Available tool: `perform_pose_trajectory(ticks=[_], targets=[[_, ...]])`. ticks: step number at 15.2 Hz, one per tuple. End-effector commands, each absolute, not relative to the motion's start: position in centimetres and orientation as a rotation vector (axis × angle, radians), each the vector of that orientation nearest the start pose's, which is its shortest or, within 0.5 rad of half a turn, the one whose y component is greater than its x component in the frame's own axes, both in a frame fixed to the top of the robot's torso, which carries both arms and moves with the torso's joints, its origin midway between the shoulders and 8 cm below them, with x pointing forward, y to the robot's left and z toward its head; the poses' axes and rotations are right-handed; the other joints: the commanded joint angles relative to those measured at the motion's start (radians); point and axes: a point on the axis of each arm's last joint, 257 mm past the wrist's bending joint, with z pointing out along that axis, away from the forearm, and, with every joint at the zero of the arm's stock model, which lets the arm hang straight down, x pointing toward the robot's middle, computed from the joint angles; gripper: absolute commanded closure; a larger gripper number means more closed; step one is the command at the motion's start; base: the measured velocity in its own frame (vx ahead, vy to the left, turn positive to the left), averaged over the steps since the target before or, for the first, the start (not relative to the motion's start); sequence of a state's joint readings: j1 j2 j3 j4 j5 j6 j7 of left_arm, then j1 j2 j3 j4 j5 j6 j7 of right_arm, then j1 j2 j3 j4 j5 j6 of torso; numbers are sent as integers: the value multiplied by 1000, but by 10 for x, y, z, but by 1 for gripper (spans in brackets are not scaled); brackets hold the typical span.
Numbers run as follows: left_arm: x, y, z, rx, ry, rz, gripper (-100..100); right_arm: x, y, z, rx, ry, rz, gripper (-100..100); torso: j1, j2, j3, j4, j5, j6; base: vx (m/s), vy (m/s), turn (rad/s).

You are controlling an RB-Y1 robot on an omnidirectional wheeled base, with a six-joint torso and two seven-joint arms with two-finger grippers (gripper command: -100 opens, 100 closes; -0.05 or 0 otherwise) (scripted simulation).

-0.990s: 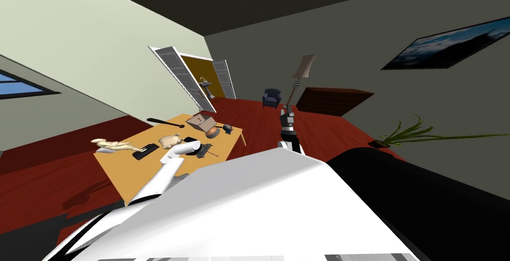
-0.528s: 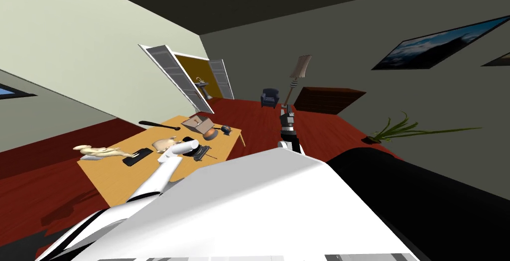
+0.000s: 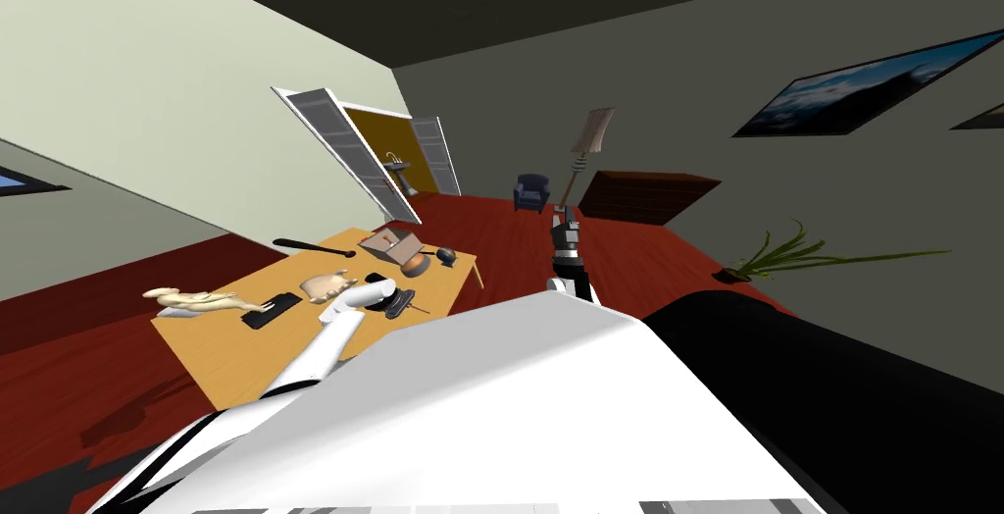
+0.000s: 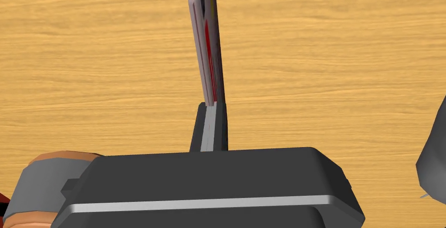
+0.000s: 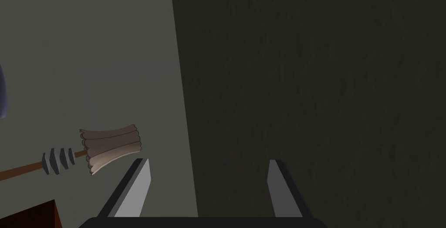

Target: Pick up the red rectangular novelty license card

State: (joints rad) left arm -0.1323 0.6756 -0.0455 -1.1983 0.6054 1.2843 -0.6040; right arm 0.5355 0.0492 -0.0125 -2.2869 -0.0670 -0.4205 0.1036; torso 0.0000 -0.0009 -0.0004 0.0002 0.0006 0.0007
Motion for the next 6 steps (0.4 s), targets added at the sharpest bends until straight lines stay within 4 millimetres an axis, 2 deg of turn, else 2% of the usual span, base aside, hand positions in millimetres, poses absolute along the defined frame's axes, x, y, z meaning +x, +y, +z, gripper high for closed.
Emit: perform_pose_trajectory(ticks=[1,2,3,5,6], targets=[[326,472,-458,-1580,2575,64,100,349,-302,0,776,630,1199,0,0,0,0,0,0,0,0,0,0],[326,472,-458,-1580,2576,66,100,349,-302,0,776,630,1199,0,0,0,0,0,0,0,0,0,0],[332,476,-446,-1575,2577,62,100,349,-302,0,776,630,1199,0,1,0,0,0,1,0,-12,-27,13],[334,479,-439,-1573,2578,63,100,349,-302,0,776,630,1199,0,-2,2,1,1,0,0,-26,-49,16],[332,478,-444,-1573,2575,62,100,349,-302,0,776,630,1199,0,-3,2,2,1,-1,0,-14,-33,8]])
